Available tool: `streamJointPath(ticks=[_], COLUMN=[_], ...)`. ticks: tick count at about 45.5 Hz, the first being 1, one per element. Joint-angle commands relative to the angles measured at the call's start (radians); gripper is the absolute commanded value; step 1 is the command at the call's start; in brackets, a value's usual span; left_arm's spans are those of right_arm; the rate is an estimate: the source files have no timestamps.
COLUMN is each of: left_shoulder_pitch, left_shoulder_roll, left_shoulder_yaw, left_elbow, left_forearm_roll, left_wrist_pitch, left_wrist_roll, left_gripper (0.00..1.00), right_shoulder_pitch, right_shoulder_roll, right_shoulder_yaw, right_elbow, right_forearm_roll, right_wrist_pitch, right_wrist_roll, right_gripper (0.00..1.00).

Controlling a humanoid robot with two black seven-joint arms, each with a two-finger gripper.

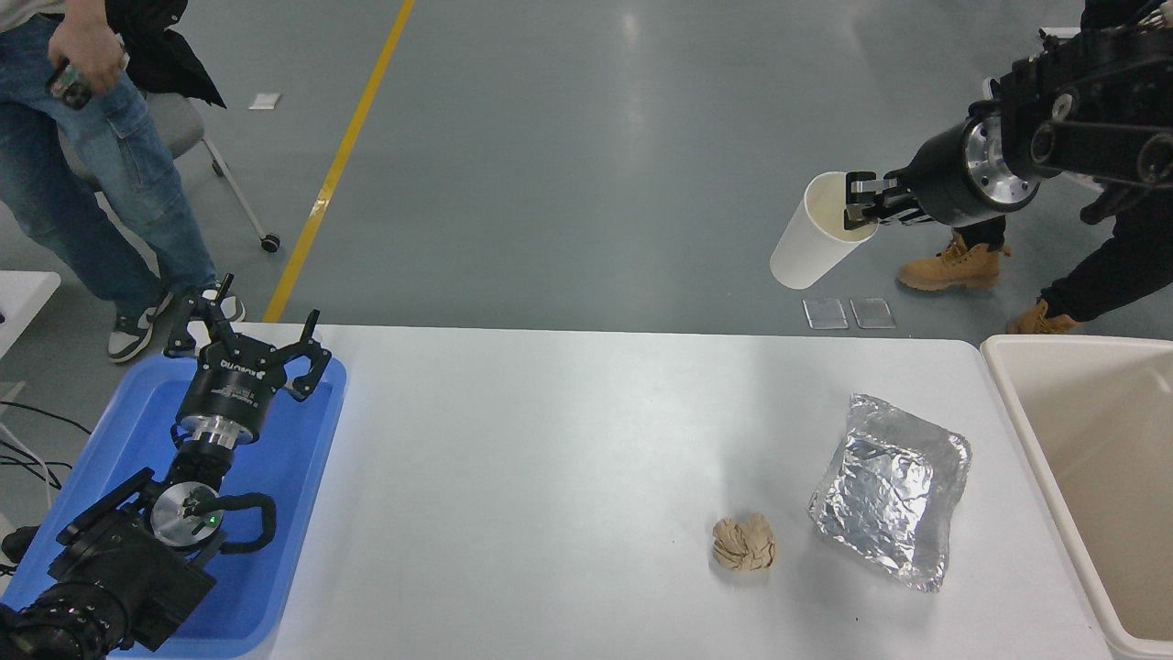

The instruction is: Pick up paper cup place in dustbin

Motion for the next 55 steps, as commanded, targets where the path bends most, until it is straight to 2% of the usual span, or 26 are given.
streamJointPath(ticks=[1, 36, 51, 55], left_shoulder_pitch=[0.001, 0.001, 0.001, 0.001], left_shoulder_roll=[0.000, 0.000, 0.000, 0.000], left_shoulder_yaw=[0.000, 0.000, 0.000, 0.000], left_elbow=[0.000, -0.001, 0.000, 0.000], left_forearm_roll=[0.000, 0.000, 0.000, 0.000], left_wrist_pitch=[0.000, 0.000, 0.000, 0.000], left_wrist_roll=[0.000, 0.000, 0.002, 0.000], left_gripper=[1.00, 1.00, 1.00, 1.00], right_shoulder_pitch=[0.060, -0.004, -0.486, -0.567], right_shoulder_roll=[-0.040, -0.038, -0.055, -0.073], right_shoulder_yaw=[-0.001, -0.006, -0.072, -0.069], right_elbow=[0.022, -0.009, -0.579, -0.684], right_forearm_roll=[-0.030, -0.035, -0.010, 0.011], right_wrist_pitch=[0.035, 0.010, -0.051, -0.059], right_wrist_roll=[-0.002, -0.009, -0.019, -0.043], right_gripper=[0.00, 0.00, 0.00, 0.00])
